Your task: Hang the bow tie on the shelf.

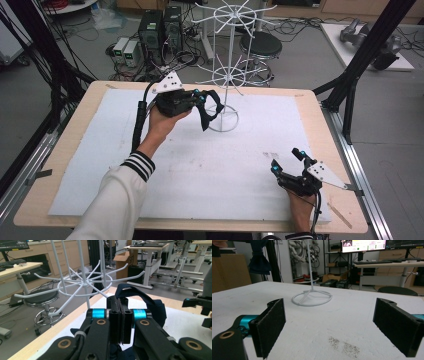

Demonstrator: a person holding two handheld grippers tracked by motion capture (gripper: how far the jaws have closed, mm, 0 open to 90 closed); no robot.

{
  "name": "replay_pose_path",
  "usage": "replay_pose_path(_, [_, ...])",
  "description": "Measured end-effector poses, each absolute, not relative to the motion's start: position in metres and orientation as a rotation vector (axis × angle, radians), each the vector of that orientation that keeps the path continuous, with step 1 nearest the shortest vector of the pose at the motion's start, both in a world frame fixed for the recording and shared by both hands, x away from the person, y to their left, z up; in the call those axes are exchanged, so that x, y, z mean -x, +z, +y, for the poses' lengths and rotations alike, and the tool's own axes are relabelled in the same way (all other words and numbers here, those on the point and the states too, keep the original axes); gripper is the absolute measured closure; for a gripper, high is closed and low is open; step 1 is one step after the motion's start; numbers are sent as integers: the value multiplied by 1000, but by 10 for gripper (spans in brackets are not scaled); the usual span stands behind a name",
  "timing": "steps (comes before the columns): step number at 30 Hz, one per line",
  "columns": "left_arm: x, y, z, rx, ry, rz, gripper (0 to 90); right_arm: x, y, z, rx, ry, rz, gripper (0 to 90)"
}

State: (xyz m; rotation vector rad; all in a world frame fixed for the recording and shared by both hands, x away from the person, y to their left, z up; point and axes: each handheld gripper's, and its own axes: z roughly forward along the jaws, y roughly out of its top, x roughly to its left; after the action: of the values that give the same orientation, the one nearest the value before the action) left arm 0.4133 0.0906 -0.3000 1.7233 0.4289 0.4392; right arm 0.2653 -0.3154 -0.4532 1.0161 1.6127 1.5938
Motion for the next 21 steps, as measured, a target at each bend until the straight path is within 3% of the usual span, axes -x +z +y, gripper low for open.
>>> replay_pose_path(21, [-426,-315,74,-1728,452,481,885,-265,-453,-316,-1021,1600,1612,101])
